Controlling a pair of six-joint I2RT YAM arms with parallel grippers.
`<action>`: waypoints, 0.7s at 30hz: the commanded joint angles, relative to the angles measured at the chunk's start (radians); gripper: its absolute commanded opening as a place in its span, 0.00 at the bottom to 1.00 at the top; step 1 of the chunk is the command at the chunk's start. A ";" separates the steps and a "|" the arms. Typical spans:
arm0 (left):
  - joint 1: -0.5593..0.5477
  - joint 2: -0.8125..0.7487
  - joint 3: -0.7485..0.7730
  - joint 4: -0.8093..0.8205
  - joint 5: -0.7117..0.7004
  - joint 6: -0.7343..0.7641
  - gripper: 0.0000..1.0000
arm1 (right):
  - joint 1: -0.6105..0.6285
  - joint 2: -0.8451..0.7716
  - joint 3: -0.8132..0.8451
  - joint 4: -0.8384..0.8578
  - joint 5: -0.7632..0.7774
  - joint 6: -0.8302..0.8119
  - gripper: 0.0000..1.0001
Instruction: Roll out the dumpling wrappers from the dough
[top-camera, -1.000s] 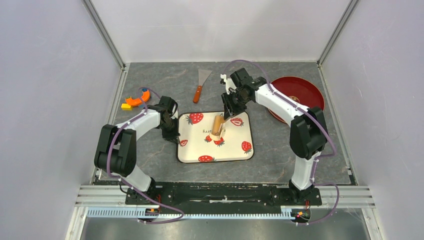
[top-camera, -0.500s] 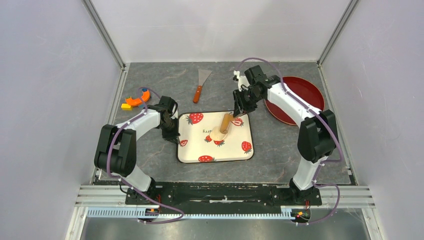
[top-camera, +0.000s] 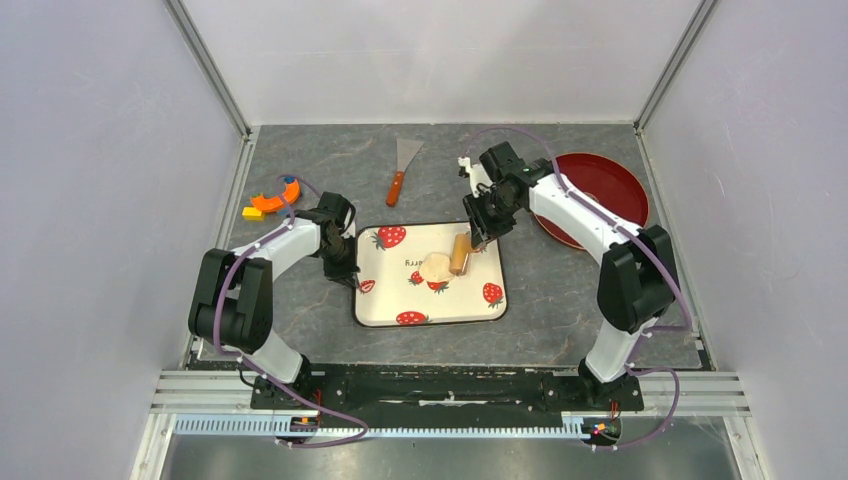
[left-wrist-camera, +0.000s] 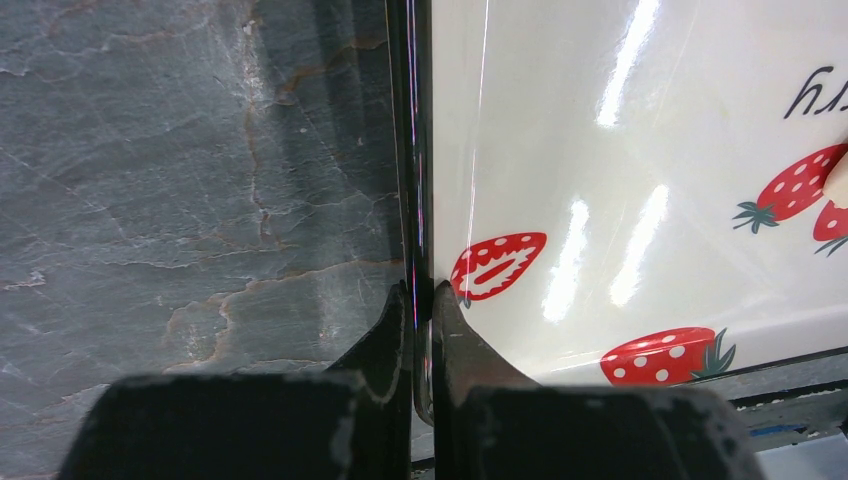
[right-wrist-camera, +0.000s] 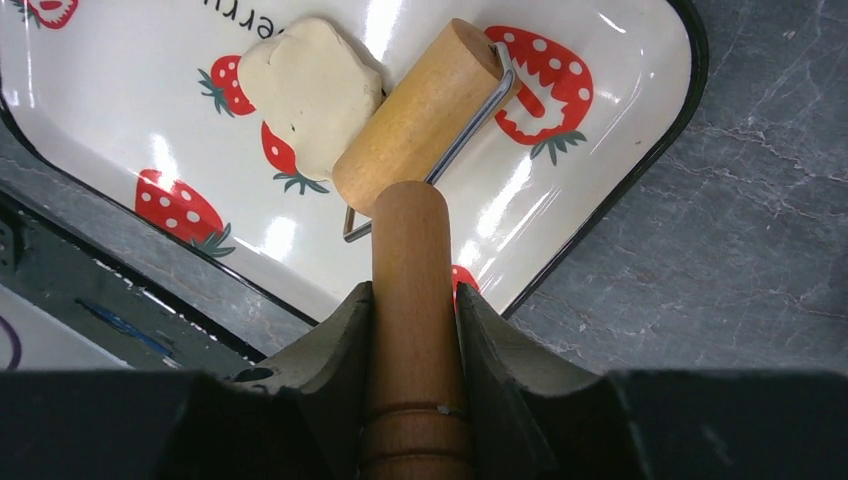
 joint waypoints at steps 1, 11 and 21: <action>-0.007 -0.001 0.032 -0.021 -0.035 0.081 0.02 | 0.062 0.009 0.022 -0.073 0.183 -0.033 0.00; -0.008 -0.004 0.032 -0.021 -0.035 0.081 0.02 | 0.050 0.007 0.298 -0.159 0.199 -0.012 0.00; -0.008 -0.001 0.038 -0.032 -0.038 0.086 0.02 | 0.130 0.078 0.354 -0.170 0.137 -0.006 0.00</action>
